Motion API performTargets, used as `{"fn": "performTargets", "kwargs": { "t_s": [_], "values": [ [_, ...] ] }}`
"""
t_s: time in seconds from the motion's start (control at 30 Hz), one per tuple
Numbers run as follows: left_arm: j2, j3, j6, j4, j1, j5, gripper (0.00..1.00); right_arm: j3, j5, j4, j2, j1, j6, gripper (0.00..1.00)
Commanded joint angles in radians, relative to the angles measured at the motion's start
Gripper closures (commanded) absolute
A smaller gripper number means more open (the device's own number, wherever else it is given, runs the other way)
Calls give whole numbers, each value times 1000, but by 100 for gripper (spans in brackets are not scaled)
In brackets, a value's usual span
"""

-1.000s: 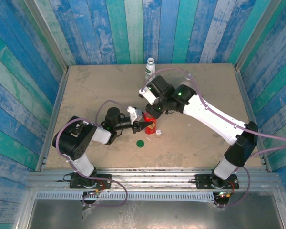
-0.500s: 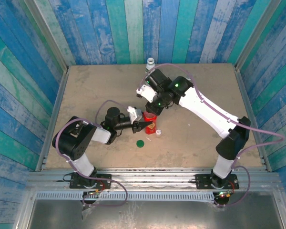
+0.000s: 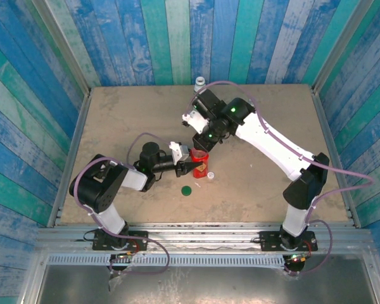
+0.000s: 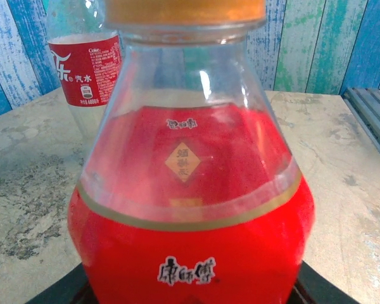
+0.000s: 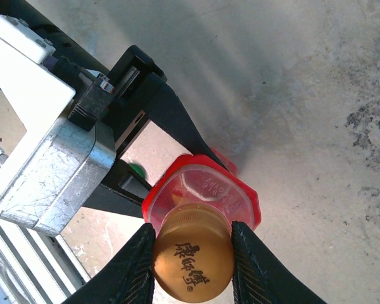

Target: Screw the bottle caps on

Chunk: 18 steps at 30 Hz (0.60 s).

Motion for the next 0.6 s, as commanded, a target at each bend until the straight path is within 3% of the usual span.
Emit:
{"fn": "performTargets", "kwargs": {
  "t_s": [0.0,0.07,0.43,0.57],
  "values": [
    [-14,-12,6,-87,-7,14,51,-9,4,-42,7,20,17,64],
    [-13,-12,6,-87,-6,15,51,1,14,-30,3,30,19,59],
    [-13,-11,8,-93,-6,18,51,-14,67,-3,5,37,36,61],
    [-11,-10,9,-93,-6,18,51,-8,76,10,-9,37,46,56]
  ]
}}
